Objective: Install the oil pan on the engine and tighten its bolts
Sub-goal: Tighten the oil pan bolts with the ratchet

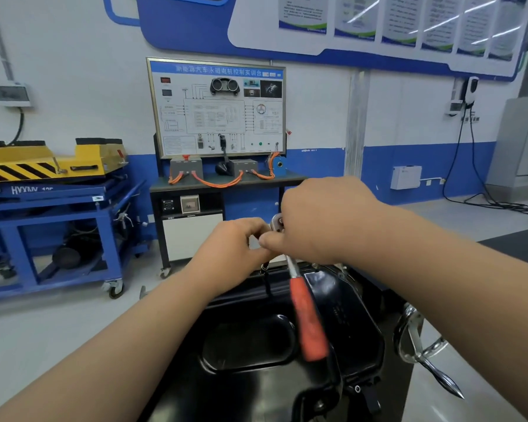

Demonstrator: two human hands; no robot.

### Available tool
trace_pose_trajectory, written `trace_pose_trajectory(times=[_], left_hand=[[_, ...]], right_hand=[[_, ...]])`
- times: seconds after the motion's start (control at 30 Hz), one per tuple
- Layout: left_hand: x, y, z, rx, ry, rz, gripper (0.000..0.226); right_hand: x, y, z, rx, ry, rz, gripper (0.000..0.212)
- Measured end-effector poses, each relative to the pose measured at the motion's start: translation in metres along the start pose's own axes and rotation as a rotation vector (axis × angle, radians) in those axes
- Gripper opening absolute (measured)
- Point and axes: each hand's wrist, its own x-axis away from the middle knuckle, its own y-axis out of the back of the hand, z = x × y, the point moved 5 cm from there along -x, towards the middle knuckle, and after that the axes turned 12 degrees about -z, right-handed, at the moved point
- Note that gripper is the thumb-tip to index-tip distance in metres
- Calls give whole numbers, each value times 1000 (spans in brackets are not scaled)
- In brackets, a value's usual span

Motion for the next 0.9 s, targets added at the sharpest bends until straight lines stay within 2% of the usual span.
trace_pose_trajectory(times=[0.03, 0.13, 0.23, 0.33, 0.4, 0.47, 0.53, 0.57, 0.67, 0.73, 0.8, 0.87, 0.9], left_hand=[[0, 2, -2, -26, -40, -1, 10], [1, 0, -6, -107, -135, 21, 11], [7, -3, -4, -129, -129, 34, 8], [8, -1, -8, -75, -68, -26, 20], [8, -1, -7, -77, -22, -60, 26], [6, -2, -8, -80, -23, -37, 29], [4, -5, -6, -86, -41, 55, 15], [3, -7, -5, -106, -52, 89, 15], [3, -10, -4, -135, -63, 110, 19], [5, -6, -6, -87, -57, 57, 8], [2, -1, -6, -65, -72, 16, 9], [-1, 1, -6, -80, -120, 7, 5], [-3, 0, -6, -95, -148, 10, 5]], right_hand=[[0, 1, 0, 6, 8, -5, 44], [-3, 2, -1, 53, 117, 20, 31], [-4, 0, 2, 89, 210, 7, 16], [0, -2, 4, 9, 108, -17, 42], [3, -2, 4, -67, 6, -38, 50], [2, -1, 2, -55, 13, -29, 42], [-3, -2, 0, -17, 109, 53, 19], [-5, -1, 0, -3, 171, 85, 11], [-5, -2, 1, 21, 234, 77, 9], [-2, -2, -2, 19, 152, 56, 33], [0, -4, -7, -69, 3, 66, 49], [-3, -10, -10, -86, -17, 48, 44], [-5, -13, -10, -67, 38, 25, 31]])
